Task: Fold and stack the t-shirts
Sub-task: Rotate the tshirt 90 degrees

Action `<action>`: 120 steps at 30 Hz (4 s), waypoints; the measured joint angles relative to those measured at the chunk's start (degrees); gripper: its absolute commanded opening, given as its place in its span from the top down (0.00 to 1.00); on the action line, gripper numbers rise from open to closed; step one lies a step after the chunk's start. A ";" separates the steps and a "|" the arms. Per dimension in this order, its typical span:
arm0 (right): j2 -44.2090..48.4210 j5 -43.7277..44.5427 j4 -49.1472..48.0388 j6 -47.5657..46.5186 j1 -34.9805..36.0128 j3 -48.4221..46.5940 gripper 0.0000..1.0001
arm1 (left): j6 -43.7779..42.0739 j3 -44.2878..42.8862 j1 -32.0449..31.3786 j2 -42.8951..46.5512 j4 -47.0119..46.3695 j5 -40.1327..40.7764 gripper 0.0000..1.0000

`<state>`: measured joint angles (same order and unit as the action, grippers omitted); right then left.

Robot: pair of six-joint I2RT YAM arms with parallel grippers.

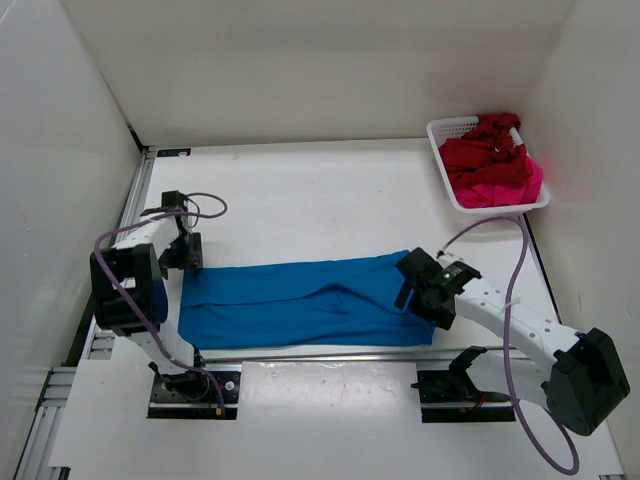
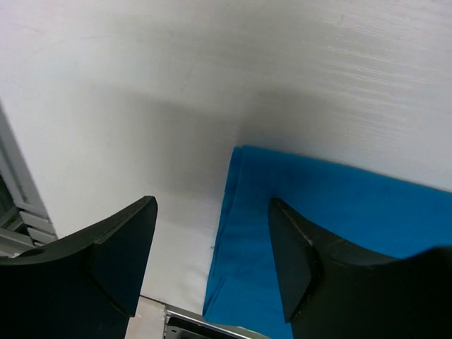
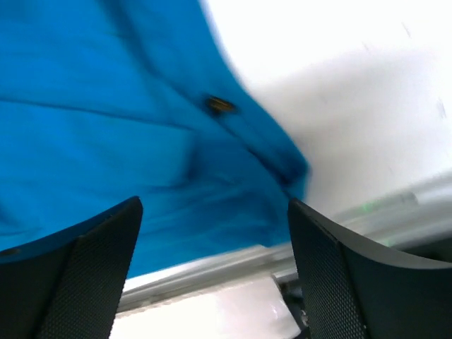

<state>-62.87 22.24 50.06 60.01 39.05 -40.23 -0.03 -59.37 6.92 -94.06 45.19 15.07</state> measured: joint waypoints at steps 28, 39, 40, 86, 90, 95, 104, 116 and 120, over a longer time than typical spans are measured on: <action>-13.84 -11.10 -12.48 -7.91 -16.65 0.96 1.00 | -0.02 2.54 3.13 -1.60 -2.71 -3.02 0.20; -63.76 -12.48 -11.28 -21.79 -17.73 -65.33 0.95 | 0.02 -0.61 9.09 -1.16 1.22 -3.72 0.02; -68.17 -12.72 -11.08 -22.43 -17.75 -72.39 0.93 | -0.02 -1.20 9.11 -1.16 1.66 -4.26 0.02; -47.12 -22.73 -41.00 23.56 31.52 -26.64 0.41 | 0.02 10.88 10.23 24.13 7.19 -14.43 0.01; -49.09 -22.18 -39.87 27.74 33.09 -29.29 0.43 | 0.02 10.86 10.23 25.64 7.58 -15.04 0.01; -50.99 -20.00 -37.86 32.06 33.79 -31.93 0.54 | 0.02 10.86 10.23 25.79 8.39 -15.98 0.01; -50.53 -18.56 -36.39 34.60 33.33 -30.45 1.00 | 0.02 10.86 10.21 26.47 8.63 -17.38 0.01; -35.69 -16.22 -39.82 32.13 29.70 -10.86 1.00 | 0.09 10.93 8.81 27.52 10.99 -20.76 0.05; -26.47 -16.70 -41.48 29.05 28.24 -0.33 1.00 | 0.04 10.99 3.26 27.52 12.07 -21.66 0.06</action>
<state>-89.34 5.54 8.58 89.06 67.29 -40.56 0.01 -48.38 10.17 -66.54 57.25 -6.59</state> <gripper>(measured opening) 0.003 0.941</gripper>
